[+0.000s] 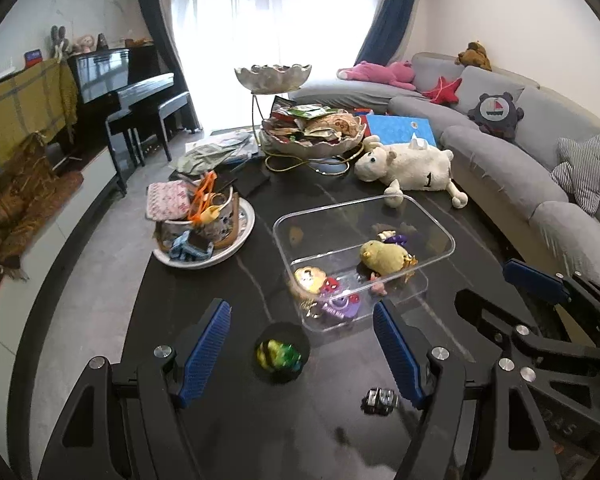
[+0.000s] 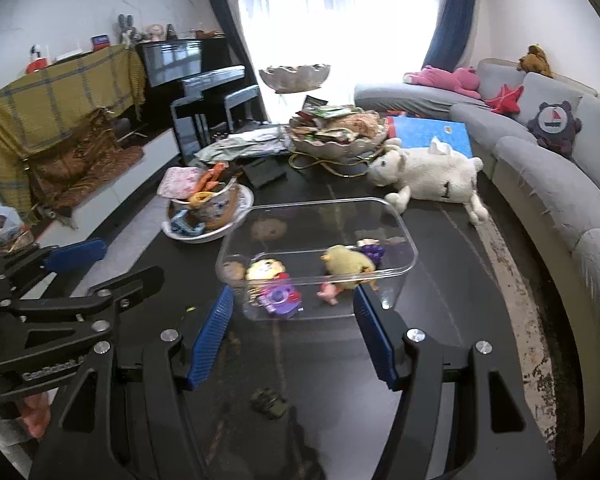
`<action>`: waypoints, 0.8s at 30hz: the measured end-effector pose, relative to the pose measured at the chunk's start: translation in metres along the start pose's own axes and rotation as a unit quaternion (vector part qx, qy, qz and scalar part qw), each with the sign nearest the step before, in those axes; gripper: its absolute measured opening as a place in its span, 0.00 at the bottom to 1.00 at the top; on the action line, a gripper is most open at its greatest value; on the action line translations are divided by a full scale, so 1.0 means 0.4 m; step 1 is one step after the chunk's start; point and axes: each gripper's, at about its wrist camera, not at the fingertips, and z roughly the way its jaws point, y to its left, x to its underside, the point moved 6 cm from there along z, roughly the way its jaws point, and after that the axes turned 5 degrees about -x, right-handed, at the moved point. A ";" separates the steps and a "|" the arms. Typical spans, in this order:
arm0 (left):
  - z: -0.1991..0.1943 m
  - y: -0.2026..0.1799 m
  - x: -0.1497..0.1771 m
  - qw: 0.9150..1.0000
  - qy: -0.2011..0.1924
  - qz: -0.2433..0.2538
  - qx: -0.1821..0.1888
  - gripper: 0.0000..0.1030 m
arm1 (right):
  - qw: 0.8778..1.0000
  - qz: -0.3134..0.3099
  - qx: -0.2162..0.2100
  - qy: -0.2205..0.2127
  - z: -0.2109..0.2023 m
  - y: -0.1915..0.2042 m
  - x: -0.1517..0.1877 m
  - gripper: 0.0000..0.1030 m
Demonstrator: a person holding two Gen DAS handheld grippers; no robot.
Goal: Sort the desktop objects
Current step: 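Withdraw both open tools back toward the black tank and green ball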
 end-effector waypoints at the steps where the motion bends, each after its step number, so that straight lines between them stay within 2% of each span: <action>1: -0.010 0.007 0.009 1.000 -0.001 -0.004 0.001 0.69 | 1.000 -0.003 -0.002 -0.003 -0.010 0.012 0.004 0.59; 5: -0.038 0.028 0.041 1.000 -0.003 -0.017 0.001 0.69 | 1.000 -0.006 -0.004 -0.008 -0.033 0.039 0.026 0.63; 11: -0.052 0.048 0.100 1.000 -0.003 -0.024 -0.013 0.69 | 1.000 -0.005 -0.008 0.005 -0.035 0.066 0.079 0.64; 24: -0.002 0.067 0.228 0.998 0.043 -0.031 -0.023 0.69 | 0.998 0.002 -0.034 0.051 0.027 0.081 0.202 0.64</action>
